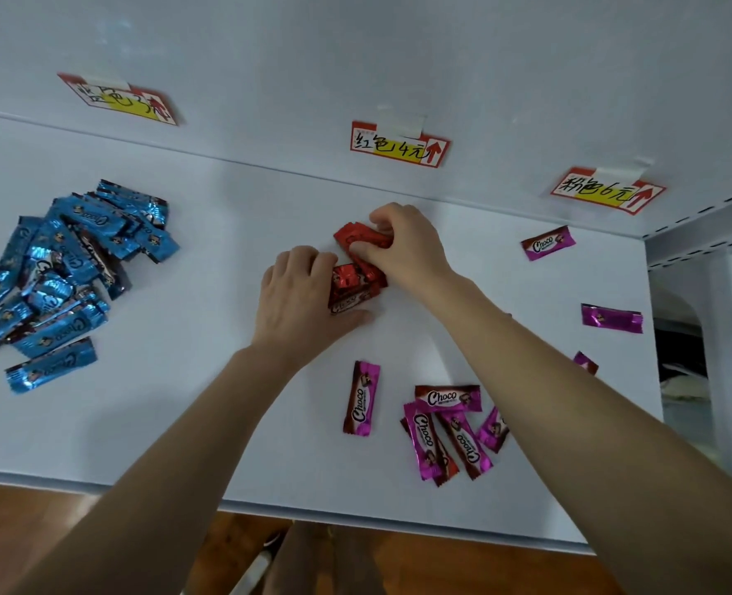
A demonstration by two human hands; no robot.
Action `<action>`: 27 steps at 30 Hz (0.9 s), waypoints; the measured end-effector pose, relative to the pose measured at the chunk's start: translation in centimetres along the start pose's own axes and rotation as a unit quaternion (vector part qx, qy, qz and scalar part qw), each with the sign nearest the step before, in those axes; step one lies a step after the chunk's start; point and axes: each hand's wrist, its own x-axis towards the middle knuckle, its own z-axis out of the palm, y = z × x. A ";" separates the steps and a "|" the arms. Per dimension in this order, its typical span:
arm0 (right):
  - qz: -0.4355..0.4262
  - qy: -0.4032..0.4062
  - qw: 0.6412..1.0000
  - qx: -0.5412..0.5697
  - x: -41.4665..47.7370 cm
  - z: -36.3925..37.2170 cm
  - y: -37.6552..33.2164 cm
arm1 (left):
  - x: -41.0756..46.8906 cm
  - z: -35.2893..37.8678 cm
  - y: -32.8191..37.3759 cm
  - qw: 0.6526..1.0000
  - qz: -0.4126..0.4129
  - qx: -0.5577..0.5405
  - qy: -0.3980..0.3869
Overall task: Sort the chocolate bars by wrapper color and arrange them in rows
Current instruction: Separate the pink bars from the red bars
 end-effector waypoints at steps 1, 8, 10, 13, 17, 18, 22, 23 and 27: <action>-0.005 0.004 1.000 -0.003 -0.1 -0.1 0.0 | -0.1 0.0 0.0 1.000 -0.001 0.003 0.000; -0.037 0.011 0.998 -0.051 -0.8 -0.6 0.3 | -1.2 -0.2 -0.2 0.999 0.031 0.019 0.008; -0.043 0.010 0.997 -0.063 -1.2 -0.9 0.5 | -1.9 -0.3 -0.2 0.999 0.045 0.022 0.018; -0.042 0.011 0.996 -0.078 -2.3 -1.7 0.7 | -3.3 -0.3 0.1 0.997 0.063 0.022 0.032; -0.013 0.033 0.999 -0.038 -5.6 -2.8 0.8 | -5.7 -0.7 1.1 0.995 0.080 0.006 0.054; -0.006 0.039 0.999 -0.030 -6.7 -3.0 0.8 | -6.3 -0.7 1.3 0.995 0.082 0.009 0.053; 0.022 0.062 0.998 -0.009 -11.8 -3.1 0.8 | -8.7 -0.7 2.8 0.999 0.036 0.011 -0.033; 0.036 0.065 0.997 -0.004 -13.1 -3.0 0.8 | -9.0 -0.5 3.0 0.998 0.013 0.019 -0.059; 0.091 0.086 0.992 -0.012 -18.0 -2.1 1.8 | -9.4 0.4 3.9 0.994 -0.007 0.055 -0.098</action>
